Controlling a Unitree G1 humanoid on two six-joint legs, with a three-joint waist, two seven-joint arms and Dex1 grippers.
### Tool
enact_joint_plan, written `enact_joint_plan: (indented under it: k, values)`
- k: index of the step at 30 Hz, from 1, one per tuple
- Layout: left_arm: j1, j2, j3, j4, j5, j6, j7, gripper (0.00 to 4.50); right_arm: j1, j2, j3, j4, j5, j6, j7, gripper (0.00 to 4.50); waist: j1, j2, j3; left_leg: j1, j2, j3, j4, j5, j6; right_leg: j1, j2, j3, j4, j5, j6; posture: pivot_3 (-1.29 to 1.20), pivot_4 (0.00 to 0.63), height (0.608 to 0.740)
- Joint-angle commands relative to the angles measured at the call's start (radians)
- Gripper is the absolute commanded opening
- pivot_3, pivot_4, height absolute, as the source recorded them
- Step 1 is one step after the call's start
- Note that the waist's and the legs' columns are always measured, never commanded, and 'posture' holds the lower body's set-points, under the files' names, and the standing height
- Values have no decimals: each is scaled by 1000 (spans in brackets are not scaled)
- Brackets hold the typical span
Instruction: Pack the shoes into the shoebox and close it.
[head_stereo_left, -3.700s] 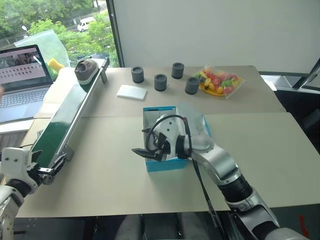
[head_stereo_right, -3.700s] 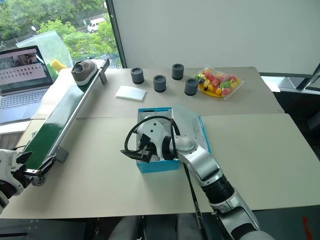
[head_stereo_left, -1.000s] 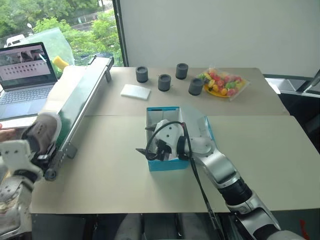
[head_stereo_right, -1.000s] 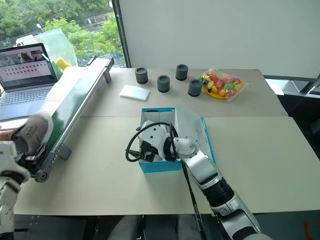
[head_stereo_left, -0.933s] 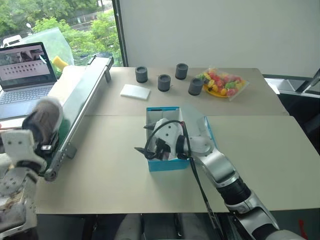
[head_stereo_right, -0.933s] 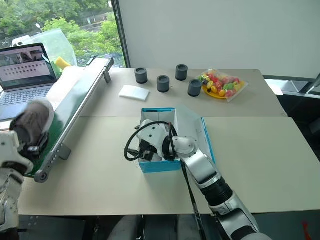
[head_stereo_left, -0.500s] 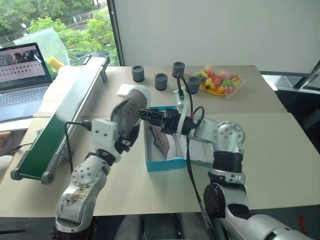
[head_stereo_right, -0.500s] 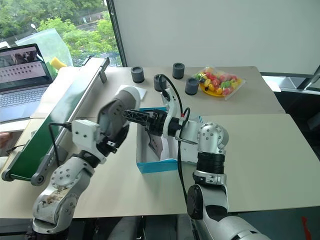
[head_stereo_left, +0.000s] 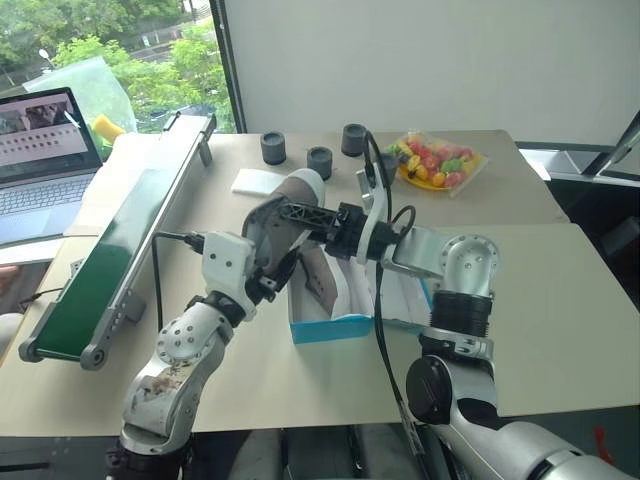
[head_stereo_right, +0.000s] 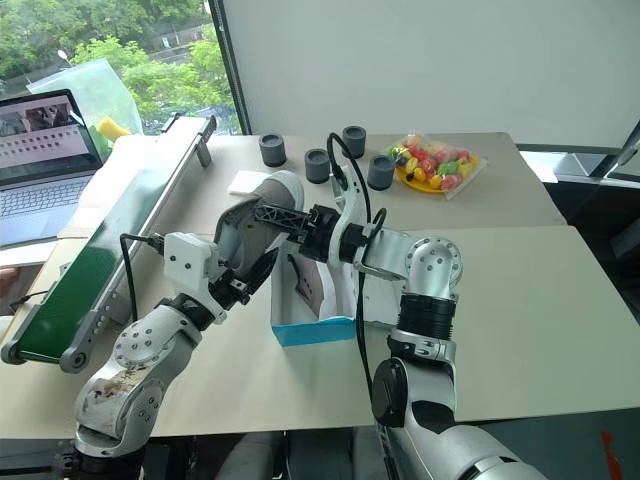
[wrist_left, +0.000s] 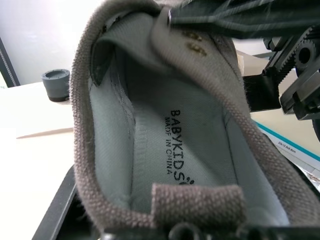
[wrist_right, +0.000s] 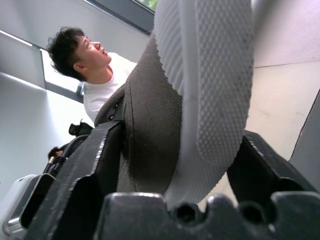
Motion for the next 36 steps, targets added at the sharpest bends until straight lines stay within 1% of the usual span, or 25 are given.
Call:
enact_joint_plan:
  k: [1, 2, 4, 5, 6, 9, 11, 12, 13, 14, 16, 18, 21, 25, 28, 31, 34, 36]
  values:
    - [-19, -4, 0, -32, 1, -10, -3, 2905, -35, 118, 4, -21, 77, -34, -32, 1627, 0, 0, 0, 0, 0, 0, 0, 0, 0, 0, 0, 0, 0, 0, 0, 0, 150, 740]
    - [-20, -5, 1, -32, 0, -9, -3, 2905, -35, 117, 7, -19, 85, -38, -39, 1385, 0, 0, 0, 0, 0, 0, 0, 0, 0, 0, 0, 0, 0, 0, 0, 0, 150, 740]
    - [-26, -6, 0, -30, 3, -4, 1, 2905, -33, 113, 19, -20, 100, -42, -50, 720, 0, 0, 0, 0, 0, 0, 0, 0, 0, 0, 0, 0, 0, 0, 0, 0, 150, 740]
    - [-30, -5, -3, -26, 10, 3, 7, 2905, -29, 112, 28, -24, 107, -42, -55, 595, 0, 0, 0, 0, 0, 0, 0, 0, 0, 0, 0, 0, 0, 0, 0, 0, 150, 740]
    - [-33, -4, -6, -24, 15, 11, 11, 2905, -26, 112, 33, -27, 115, -42, -59, 561, 0, 0, 0, 0, 0, 0, 0, 0, 0, 0, 0, 0, 0, 0, 0, 0, 150, 740]
    - [-34, 11, -20, -20, 22, 31, 2, 2905, -23, 115, 42, -33, 143, -47, -74, 561, 1, 0, 0, 0, 0, 0, 0, 0, 0, 0, 0, 0, 0, 0, 0, 0, 150, 740]
    - [-28, 18, -26, -24, 20, 24, -12, 3762, -21, 116, 49, -36, 151, -60, -86, 558, -1, 0, 0, 0, 0, 0, 0, 0, 0, 0, 0, 0, 0, 0, 0, 0, 150, 740]
    - [-26, 23, -30, -26, 24, 22, -14, 3976, -20, 115, 52, -37, 154, -68, -91, 558, -1, 0, 0, 0, 0, 0, 0, 0, 0, 0, 0, 0, 0, 0, 0, 0, 150, 740]
    - [-26, 25, -32, -28, 27, 22, -13, 4347, -18, 114, 56, -37, 159, -75, -96, 558, 0, 0, 0, 0, 0, 0, 0, 0, 0, 0, 0, 0, 0, 0, 0, 0, 150, 740]
    - [-23, 29, -35, -31, 32, 24, -12, 4433, -19, 113, 58, -36, 158, -93, -105, 558, 0, 0, 0, 0, 0, 0, 0, 0, 0, 0, 0, 0, 0, 0, 0, 0, 150, 740]
    - [-7, 32, -29, -41, 31, 23, -14, 4433, -28, 103, 60, -30, 140, -146, -121, 558, 0, 0, 0, 0, 0, 0, 0, 0, 0, 0, 0, 0, 0, 0, 0, 0, 150, 740]
    - [39, 43, 0, -66, 16, 23, -26, 4433, -71, 48, 61, 25, 52, -258, -134, 558, -4, 0, 0, 0, 0, 0, 0, 0, 0, 0, 0, 0, 0, 0, 0, 0, 150, 740]
    - [87, 66, 9, -86, 22, 22, -37, 4433, -127, -31, 68, 112, -30, -369, -126, 558, -4, 1, 1, 0, 0, 0, 0, 0, 0, 0, 1, 0, 0, 0, 0, 0, 150, 740]
    - [123, 63, 21, -99, 11, 24, -35, 4433, -205, -109, 76, 228, -119, -456, -99, 558, 6, 3, 2, -1, 0, 0, 0, 0, 0, 0, 0, -1, -1, 0, 0, 0, 150, 740]
    - [127, 48, 30, -106, -5, 29, -33, 4433, -250, -136, 70, 304, -156, -487, -105, 558, 5, 3, 2, -1, 0, 0, 0, 0, 1, 0, 0, -1, -2, 0, 1, 0, 150, 740]
    - [142, 64, 41, -116, -17, 26, -53, 4433, -276, -167, 123, 329, -199, -459, -67, 558, 2, 3, 2, -2, 0, 1, 0, -1, 1, 0, 0, -1, -3, 0, 0, 0, 150, 740]
    - [219, 154, 116, -140, -62, 7, -165, 4433, -317, -232, 233, 348, -242, -317, 9, 558, -8, 3, 2, -2, 1, 2, 0, -1, 1, -2, 0, 0, -2, 0, 0, 0, 150, 740]
    - [273, 228, 157, -143, -75, -14, -245, 4433, -355, -264, 243, 403, -247, -222, 22, 558, -14, 5, 3, -2, 1, 2, -1, -1, 1, -3, 0, 1, -1, -1, 0, 0, 150, 740]
